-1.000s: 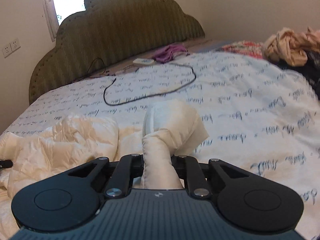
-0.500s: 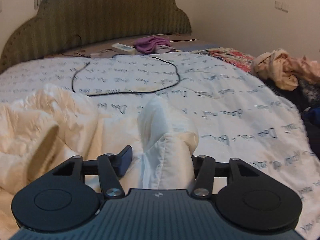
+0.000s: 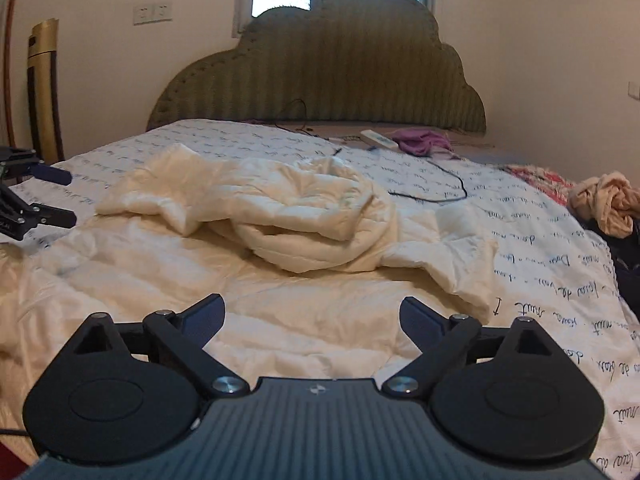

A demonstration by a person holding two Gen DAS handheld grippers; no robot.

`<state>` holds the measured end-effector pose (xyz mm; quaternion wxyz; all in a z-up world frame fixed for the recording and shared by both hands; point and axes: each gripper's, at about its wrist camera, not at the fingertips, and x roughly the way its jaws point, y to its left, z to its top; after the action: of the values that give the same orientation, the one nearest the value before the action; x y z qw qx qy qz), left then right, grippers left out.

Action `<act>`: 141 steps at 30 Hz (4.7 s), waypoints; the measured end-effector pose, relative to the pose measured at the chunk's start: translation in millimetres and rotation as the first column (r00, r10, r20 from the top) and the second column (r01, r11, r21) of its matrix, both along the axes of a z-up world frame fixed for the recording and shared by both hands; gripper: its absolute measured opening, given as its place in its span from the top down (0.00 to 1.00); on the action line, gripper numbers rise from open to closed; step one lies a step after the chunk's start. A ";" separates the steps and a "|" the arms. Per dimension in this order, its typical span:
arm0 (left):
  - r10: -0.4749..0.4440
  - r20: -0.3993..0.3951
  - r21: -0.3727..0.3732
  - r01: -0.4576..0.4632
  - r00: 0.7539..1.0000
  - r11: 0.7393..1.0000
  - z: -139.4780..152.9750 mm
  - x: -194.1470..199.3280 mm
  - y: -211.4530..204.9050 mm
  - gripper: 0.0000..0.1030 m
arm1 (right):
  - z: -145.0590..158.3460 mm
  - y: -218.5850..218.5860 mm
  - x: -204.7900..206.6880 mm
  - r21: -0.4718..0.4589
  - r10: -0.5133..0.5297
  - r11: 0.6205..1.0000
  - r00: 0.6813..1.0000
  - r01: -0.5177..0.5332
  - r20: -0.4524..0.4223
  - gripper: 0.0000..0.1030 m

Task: Fold small clothes

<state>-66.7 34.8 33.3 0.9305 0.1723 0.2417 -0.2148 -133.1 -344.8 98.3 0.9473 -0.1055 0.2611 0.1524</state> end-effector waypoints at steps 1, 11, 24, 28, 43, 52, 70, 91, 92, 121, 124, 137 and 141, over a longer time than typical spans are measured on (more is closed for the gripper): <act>-0.025 0.009 -0.003 0.025 1.000 1.000 4.0 -11.1 -1.8 0.18 | 4.5 3.7 -14.3 -0.019 0.017 1.000 1.000 -0.016 0.019 0.05; -0.176 -0.059 -0.042 0.174 0.983 0.984 27.1 -103.2 -23.4 0.05 | 73.3 0.3 -141.6 -0.178 0.036 0.984 0.986 -0.007 0.160 0.00; 0.215 0.041 0.354 -0.216 0.976 0.910 -56.0 -120.4 -65.1 0.03 | -63.9 110.1 -130.0 -0.560 -0.071 0.814 0.983 0.155 0.168 0.04; 0.323 0.005 0.360 -0.303 0.946 0.882 -55.8 -116.9 -26.3 0.03 | -39.4 77.0 -154.1 -0.684 -0.117 0.671 0.952 0.285 0.282 0.00; 0.050 -0.204 0.014 -0.049 0.978 0.999 -1.3 -151.3 65.3 0.04 | 31.7 -81.1 -175.3 0.019 -0.005 1.000 0.984 0.009 -0.180 0.00; -0.103 -0.134 -0.018 0.102 0.986 0.995 6.1 -175.8 73.2 0.00 | -68.8 -141.4 -144.8 0.469 -0.139 0.792 0.864 0.390 -0.483 0.08; -0.059 -0.587 -0.310 -0.157 0.808 0.938 -60.1 -90.8 80.5 0.90 | -8.9 -104.0 -135.8 0.520 0.034 0.841 0.946 0.148 -0.324 0.85; 0.079 -0.299 -0.582 -0.248 0.951 0.774 62.0 12.9 88.0 0.91 | 84.0 -115.8 -28.0 0.639 -0.102 0.769 0.993 0.036 0.066 0.86; 0.100 -0.296 -0.590 -0.264 0.950 0.763 65.4 25.3 88.3 0.91 | 87.3 -119.5 -14.2 0.650 -0.125 0.758 0.989 0.046 0.076 0.86; 0.471 -0.406 -0.584 -0.619 0.783 0.526 17.8 269.8 81.6 0.08 | 29.2 -62.3 202.0 0.337 -0.311 0.918 0.906 0.209 0.287 0.08; 0.610 -0.274 -0.509 -0.650 0.744 0.564 33.7 269.2 68.7 0.08 | 24.2 -23.3 205.5 0.222 0.015 0.974 0.985 -0.053 0.173 0.10; 0.509 0.187 0.170 -0.538 0.841 0.826 -53.3 307.1 -84.6 0.01 | -72.5 14.2 327.4 0.168 -0.174 0.963 0.964 0.208 -0.200 0.00; 0.526 0.061 0.128 -0.530 0.848 0.838 -66.2 308.8 -70.4 0.01 | -63.2 12.0 316.5 0.193 -0.205 0.950 0.958 0.244 -0.198 0.10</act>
<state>242.1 -35.5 -32.9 0.9420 0.1663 0.2833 0.0693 183.4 -332.8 35.1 0.9376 0.0421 0.3359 0.0794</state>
